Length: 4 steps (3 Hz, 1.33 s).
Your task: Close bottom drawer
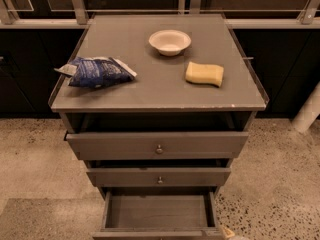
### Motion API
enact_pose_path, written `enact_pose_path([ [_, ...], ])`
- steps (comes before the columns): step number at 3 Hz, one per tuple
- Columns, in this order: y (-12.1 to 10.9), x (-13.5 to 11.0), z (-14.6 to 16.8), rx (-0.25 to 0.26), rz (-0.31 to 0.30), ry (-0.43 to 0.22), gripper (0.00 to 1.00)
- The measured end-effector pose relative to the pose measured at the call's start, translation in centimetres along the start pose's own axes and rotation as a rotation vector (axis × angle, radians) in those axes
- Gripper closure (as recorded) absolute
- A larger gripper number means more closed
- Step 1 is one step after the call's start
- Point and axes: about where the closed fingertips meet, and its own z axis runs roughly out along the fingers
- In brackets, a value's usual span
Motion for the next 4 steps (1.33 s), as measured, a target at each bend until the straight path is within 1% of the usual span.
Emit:
enact_pose_path([
  [1, -2.0, 1.3, 3.2, -0.019, 0.037, -0.002, 0.00],
  [2, -3.7, 1.2, 6.1, -0.052, 0.044, 0.036, 0.00],
  [3, -3.7, 1.2, 6.2, -0.054, 0.044, 0.039, 0.00],
  [4, -4.3, 1.4, 6.4, -0.031, 0.051, 0.028, 0.00],
])
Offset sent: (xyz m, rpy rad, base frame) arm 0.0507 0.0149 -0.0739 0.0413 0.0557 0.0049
